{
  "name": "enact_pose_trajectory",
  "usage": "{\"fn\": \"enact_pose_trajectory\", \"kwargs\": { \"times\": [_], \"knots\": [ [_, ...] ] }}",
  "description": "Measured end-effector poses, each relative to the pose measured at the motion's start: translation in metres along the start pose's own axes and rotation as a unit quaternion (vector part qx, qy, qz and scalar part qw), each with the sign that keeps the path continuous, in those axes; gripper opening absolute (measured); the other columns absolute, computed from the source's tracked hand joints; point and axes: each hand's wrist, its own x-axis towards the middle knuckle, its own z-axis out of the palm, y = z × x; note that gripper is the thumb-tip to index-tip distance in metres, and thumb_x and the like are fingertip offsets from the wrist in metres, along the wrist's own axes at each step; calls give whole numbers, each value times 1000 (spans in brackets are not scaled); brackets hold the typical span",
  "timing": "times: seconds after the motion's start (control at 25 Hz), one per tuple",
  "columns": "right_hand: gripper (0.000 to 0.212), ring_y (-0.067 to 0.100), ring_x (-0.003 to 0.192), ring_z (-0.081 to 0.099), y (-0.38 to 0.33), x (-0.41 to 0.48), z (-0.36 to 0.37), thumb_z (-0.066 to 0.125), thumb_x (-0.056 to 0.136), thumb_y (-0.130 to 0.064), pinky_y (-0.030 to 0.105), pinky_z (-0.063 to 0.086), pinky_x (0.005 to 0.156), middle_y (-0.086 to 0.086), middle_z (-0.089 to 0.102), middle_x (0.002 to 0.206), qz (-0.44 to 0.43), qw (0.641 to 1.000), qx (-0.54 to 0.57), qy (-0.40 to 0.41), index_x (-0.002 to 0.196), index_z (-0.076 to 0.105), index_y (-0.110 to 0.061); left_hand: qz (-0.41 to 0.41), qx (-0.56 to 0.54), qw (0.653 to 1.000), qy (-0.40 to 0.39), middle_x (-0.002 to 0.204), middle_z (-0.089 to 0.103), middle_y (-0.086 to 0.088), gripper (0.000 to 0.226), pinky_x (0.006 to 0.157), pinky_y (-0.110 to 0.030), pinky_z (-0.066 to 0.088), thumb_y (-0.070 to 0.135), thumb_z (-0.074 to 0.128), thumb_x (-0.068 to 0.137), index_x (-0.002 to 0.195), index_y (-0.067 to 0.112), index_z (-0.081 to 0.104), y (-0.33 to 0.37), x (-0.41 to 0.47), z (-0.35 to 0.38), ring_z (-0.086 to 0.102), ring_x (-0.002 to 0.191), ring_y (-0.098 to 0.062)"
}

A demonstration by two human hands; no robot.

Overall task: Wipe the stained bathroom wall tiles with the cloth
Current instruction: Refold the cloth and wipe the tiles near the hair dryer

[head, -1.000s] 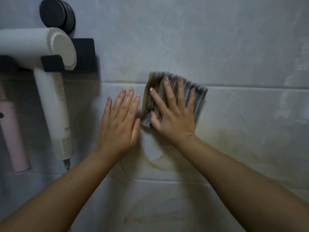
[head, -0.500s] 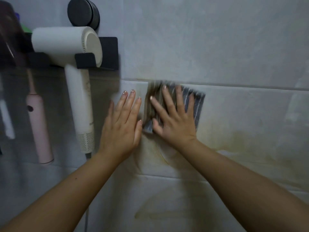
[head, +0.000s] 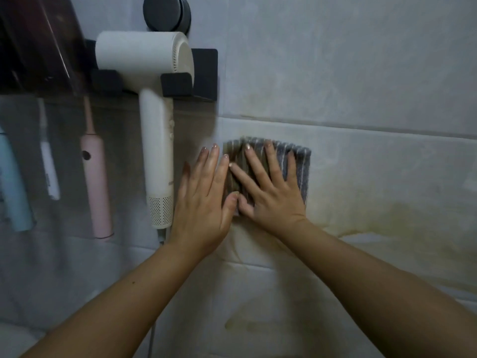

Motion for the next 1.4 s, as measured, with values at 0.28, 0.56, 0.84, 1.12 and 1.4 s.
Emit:
{"fn": "enact_pose_trajectory", "kwargs": {
  "times": [0.28,0.56,0.84,1.12,1.4],
  "knots": [
    [62,42,143,25,28,60,-8,47,87,-49,65,15,113,10,31,156,41,999,-8,10,146,41,-30,3,-34,999,20,159,26,-17,58,121,-49,14,28,36,99,150,1,32,-11,-14,0,17,149,-28],
    [57,40,144,24,-48,32,16,43,94,-44,63,10,115,10,32,156,6,999,46,-7,147,40,-24,-21,-100,994,30,158,25,-20,54,122,-28,-1,20,35,99,148,-3,33,-17,-21,-1,15,149,-27],
    [67,31,147,19,-87,-90,29,50,90,-45,56,7,117,5,25,159,-141,986,28,-80,150,34,-22,-46,-111,993,-4,161,19,-18,53,122,-26,0,6,39,98,150,0,30,-27,-39,0,10,151,-27],
    [57,37,144,23,-6,-69,4,51,91,-43,60,13,114,6,33,155,-36,999,-16,-25,146,42,-30,-47,-87,995,-25,160,20,-20,54,123,-28,1,3,40,96,149,-2,31,-28,-53,0,12,151,-29],
    [65,37,148,8,-77,-53,25,50,90,-43,60,6,115,6,23,159,-65,995,35,-65,150,34,-23,-56,-105,993,-26,161,19,-19,53,122,-24,0,12,37,99,150,-1,30,-29,-53,0,10,151,-27]
  ]
}}
